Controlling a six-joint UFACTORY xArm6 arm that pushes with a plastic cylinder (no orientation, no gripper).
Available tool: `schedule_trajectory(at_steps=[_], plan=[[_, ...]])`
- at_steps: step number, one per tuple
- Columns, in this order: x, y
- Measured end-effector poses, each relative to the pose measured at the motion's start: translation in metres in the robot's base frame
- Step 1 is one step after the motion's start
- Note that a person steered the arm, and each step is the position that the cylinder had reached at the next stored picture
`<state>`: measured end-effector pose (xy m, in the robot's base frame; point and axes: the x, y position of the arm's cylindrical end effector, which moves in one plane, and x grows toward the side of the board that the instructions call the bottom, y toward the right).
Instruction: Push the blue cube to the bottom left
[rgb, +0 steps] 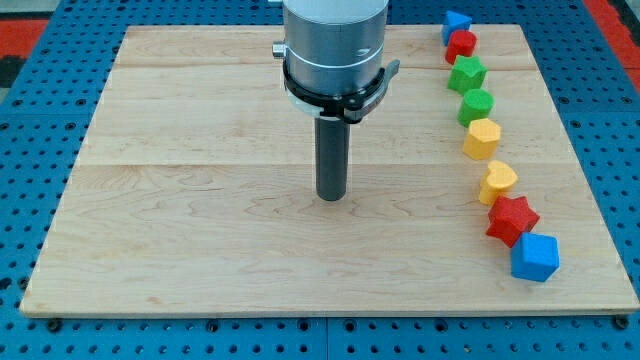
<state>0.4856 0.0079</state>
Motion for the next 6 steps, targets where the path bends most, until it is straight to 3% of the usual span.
schedule_trajectory(at_steps=[2,3,5,6], plan=[[0.007,0.0],[0.046,0.005],[0.121,0.118],[0.132,0.156]])
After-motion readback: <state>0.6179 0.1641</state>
